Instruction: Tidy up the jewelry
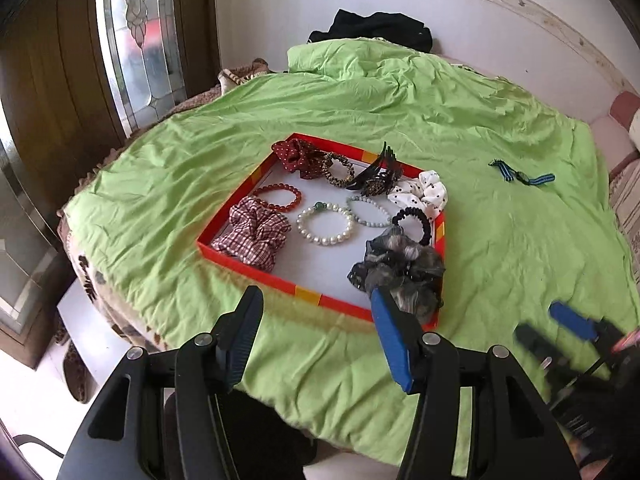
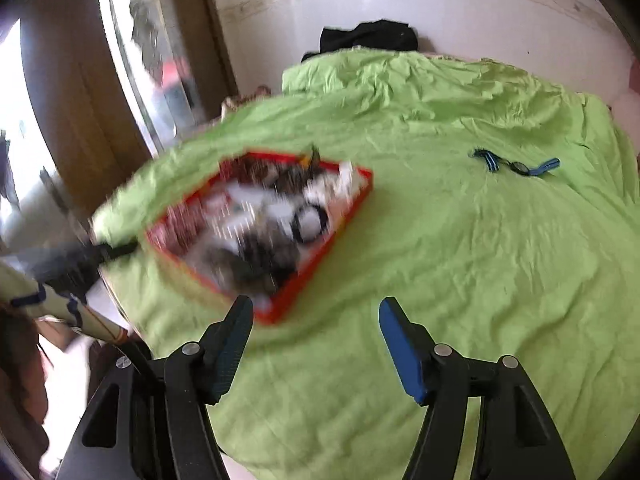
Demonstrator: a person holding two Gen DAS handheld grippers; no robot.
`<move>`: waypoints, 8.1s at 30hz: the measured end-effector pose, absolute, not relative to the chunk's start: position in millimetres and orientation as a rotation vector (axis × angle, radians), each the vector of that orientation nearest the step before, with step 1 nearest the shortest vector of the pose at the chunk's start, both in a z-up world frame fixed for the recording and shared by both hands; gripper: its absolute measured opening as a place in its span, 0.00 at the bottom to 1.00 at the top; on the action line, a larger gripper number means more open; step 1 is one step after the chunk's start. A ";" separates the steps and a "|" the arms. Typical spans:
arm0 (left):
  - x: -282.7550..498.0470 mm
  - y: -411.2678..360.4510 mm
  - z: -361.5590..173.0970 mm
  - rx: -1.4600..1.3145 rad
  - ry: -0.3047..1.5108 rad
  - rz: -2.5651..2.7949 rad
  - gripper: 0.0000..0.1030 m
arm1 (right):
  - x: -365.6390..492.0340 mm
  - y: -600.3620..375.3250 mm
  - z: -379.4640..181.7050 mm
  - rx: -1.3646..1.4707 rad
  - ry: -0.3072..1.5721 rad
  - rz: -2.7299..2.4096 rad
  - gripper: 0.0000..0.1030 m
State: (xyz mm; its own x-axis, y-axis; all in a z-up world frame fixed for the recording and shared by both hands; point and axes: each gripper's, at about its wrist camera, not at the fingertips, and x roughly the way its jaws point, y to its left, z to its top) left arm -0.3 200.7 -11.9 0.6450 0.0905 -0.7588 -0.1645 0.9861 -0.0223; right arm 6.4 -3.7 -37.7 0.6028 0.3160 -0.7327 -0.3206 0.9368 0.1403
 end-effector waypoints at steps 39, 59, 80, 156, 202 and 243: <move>-34.2 125.6 40.3 0.027 0.476 0.122 0.97 | -51.3 -102.9 -41.7 0.030 0.832 0.054 0.69; -46.4 73.2 45.9 0.045 0.332 0.085 0.98 | -100.2 -172.4 -58.8 0.089 0.877 -0.195 0.70; -65.6 117.7 51.1 -0.038 0.274 0.118 1.00 | -61.5 -102.2 -19.5 -0.050 0.810 -0.046 0.72; -31.6 220.5 -45.2 -0.149 0.836 0.187 1.00 | -29.3 40.4 -55.3 -0.217 0.860 0.152 0.79; -48.4 217.3 -45.1 -0.158 0.858 0.226 1.00 | -44.9 47.8 -48.0 -0.228 0.836 0.153 0.80; -52.8 174.6 -24.3 -0.089 0.843 0.230 1.00 | -57.6 6.4 -55.9 -0.099 0.819 0.167 0.84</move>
